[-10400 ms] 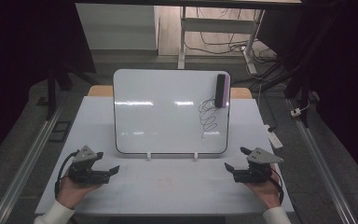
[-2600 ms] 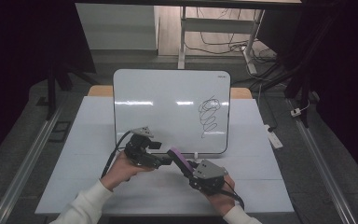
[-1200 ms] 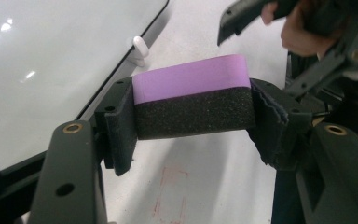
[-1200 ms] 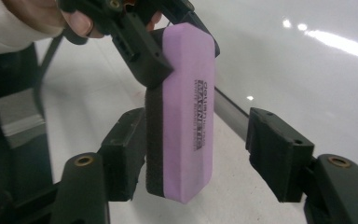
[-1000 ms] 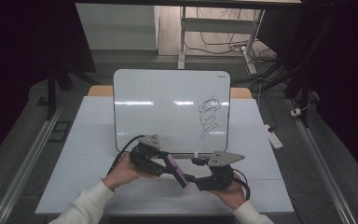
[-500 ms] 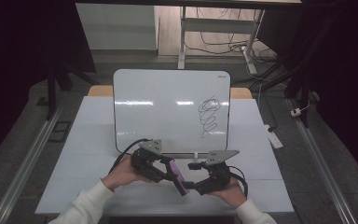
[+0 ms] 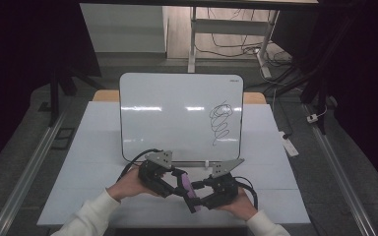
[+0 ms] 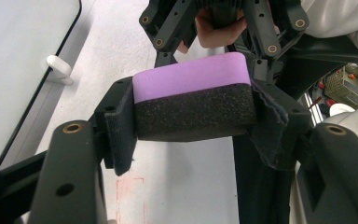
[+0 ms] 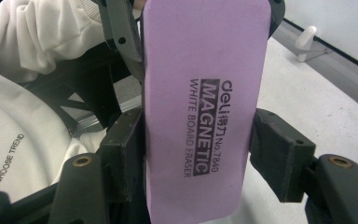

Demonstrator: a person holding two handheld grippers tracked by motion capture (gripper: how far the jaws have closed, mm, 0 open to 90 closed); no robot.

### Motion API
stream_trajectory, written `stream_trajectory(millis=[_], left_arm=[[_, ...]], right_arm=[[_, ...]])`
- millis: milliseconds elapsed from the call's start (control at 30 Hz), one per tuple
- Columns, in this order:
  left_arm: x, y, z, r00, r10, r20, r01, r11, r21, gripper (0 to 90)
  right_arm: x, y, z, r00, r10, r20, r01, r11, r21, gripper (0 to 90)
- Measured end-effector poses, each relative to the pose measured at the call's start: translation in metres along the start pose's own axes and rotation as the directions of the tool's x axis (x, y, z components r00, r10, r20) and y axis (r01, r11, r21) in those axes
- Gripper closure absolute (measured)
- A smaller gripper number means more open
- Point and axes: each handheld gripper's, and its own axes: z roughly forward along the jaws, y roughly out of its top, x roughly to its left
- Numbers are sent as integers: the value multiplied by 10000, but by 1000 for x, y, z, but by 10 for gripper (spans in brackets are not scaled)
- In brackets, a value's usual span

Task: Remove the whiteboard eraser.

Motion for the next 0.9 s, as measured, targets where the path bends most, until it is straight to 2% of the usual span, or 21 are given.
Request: stream_trajectory(millis=[133, 200, 367, 433, 467, 533, 567, 667, 700, 733, 800, 833, 900], left_arm=[[1, 0, -1, 9998, -83, -205, 81, 9999, -97, 373], [2, 0, -1, 9988, -282, -409, 276, 9995, -157, 368], [5, -2, -3, 9922, -730, -1007, 706, 9971, -277, 287], [6, -3, -5, 9882, -881, -1250, 840, 9957, -379, 274], [6, -3, -6, 9840, -1000, -1475, 948, 9946, -419, 267], [7, -5, -9, 9774, -1181, -1755, 1107, 9925, -515, 255], [7, -6, -11, 9729, -1314, -1903, 1223, 9908, -588, 255], [5, -14, -19, 9555, -1672, -2431, 1551, 9855, -681, 255], [4, -18, -23, 9469, -1882, -2606, 1729, 9816, -806, 255], [3, -21, -25, 9388, -2030, -2782, 1854, 9787, -884, 254], [1, -27, -30, 9221, -2261, -3139, 2048, 9737, -999, 255], [0, -30, -34, 9126, -2364, -3337, 2141, 9714, -1027, 255], [-3, -36, -38, 8986, -2514, -3595, 2263, 9677, -1108, 255]], right_arm=[[-1, 1, -2, 9999, 41, 135, -40, 9999, -106, 390], [-1, 1, -3, 9995, 50, 313, -45, 9998, -171, 392], [-1, 2, -8, 9934, -86, 1140, 133, 9991, -403, 394], [0, 2, -10, 9886, -105, 1505, 192, 9982, -564, 395], [0, 2, -11, 9859, -145, 1670, 244, 9980, -575, 394], [2, 3, -13, 9710, -281, 2374, 426, 9975, -558, 394], [2, 3, -13, 9634, -345, 2660, 504, 9973, -531, 394], [5, 4, -16, 9303, -493, 3636, 743, 9957, -550, 394], [6, 4, -17, 9229, -520, 3816, 779, 9956, -527, 395], [6, 5, -18, 9105, -586, 4093, 868, 9949, -506, 394], [6, 5, -21, 8992, -572, 4338, 899, 9944, -553, 395], [5, 5, -23, 8880, -548, 4566, 920, 9940, -597, 395], [5, 5, -24, 8847, -542, 4630, 935, 9937, -624, 395]])
